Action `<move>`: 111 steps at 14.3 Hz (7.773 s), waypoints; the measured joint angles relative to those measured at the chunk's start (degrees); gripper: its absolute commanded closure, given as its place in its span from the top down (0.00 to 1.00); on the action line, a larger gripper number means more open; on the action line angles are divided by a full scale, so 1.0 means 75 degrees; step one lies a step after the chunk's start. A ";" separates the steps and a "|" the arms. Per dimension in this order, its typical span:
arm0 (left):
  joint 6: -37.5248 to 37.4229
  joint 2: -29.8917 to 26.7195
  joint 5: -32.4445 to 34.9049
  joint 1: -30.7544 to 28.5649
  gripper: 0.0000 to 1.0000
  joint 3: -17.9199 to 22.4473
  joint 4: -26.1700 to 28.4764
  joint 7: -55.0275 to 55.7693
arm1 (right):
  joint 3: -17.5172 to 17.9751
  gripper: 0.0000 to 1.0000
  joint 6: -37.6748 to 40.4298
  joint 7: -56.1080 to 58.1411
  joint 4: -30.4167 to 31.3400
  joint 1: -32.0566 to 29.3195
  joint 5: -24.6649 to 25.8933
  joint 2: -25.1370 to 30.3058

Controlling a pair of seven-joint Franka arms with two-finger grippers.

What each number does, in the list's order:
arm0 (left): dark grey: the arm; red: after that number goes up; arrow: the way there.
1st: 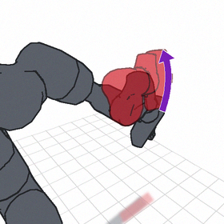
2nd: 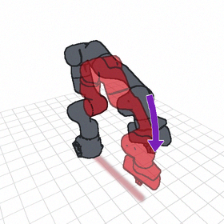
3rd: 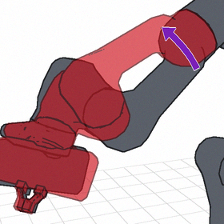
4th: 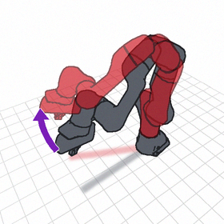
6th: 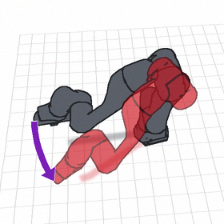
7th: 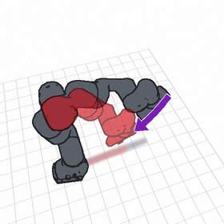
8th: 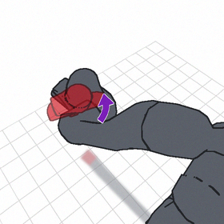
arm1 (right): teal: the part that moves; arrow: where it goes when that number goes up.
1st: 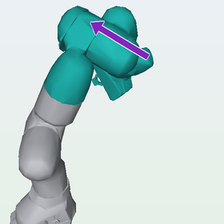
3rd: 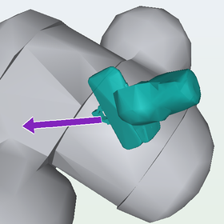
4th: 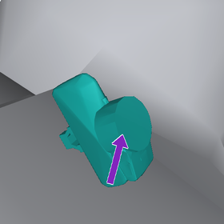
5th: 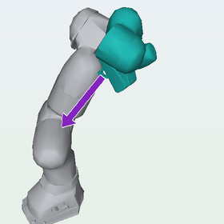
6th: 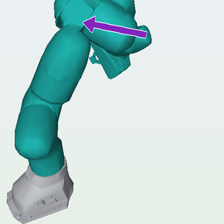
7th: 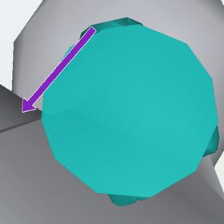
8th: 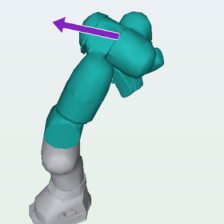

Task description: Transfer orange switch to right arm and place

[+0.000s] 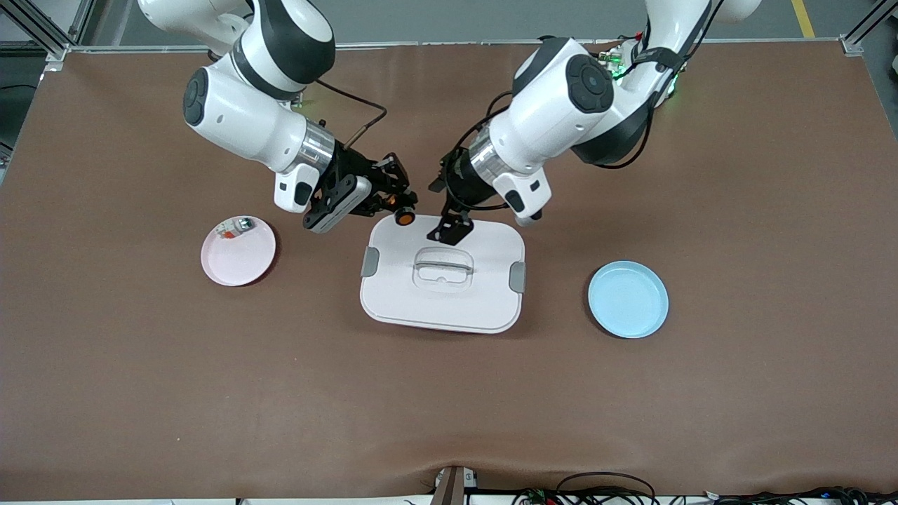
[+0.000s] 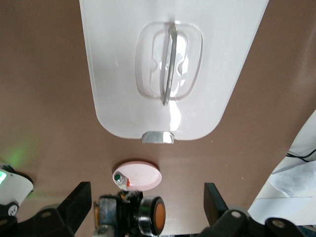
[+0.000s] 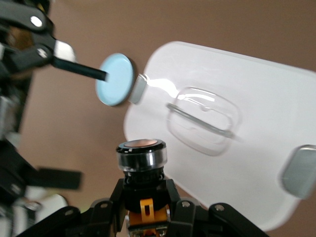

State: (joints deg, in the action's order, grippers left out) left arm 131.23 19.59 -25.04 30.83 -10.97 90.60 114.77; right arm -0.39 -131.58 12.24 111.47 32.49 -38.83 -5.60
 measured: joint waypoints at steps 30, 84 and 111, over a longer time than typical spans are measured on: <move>-0.0803 -0.2377 0.2712 -0.3783 1.00 0.0056 0.4191 -1.2514 | -0.0107 0.00 -0.2625 0.8413 0.4597 -0.3570 0.4725 0.0727; -0.4694 -0.2530 0.3181 -0.3922 1.00 0.1233 -0.0052 -1.4529 | 0.0499 1.00 0.0168 0.5898 0.2090 -0.4331 0.4713 -0.1072; -0.4824 -0.2378 0.3181 -0.3901 1.00 0.1215 -0.0037 -1.4977 | 0.0422 1.00 0.9464 -0.1875 -0.4111 -0.4643 0.5232 -0.0684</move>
State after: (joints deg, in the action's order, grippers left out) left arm 95.06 1.75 -1.18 1.57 -1.86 90.32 2.44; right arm 2.78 -60.59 -1.82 80.64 -2.34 0.41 -10.73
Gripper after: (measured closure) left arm 0.000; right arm 0.000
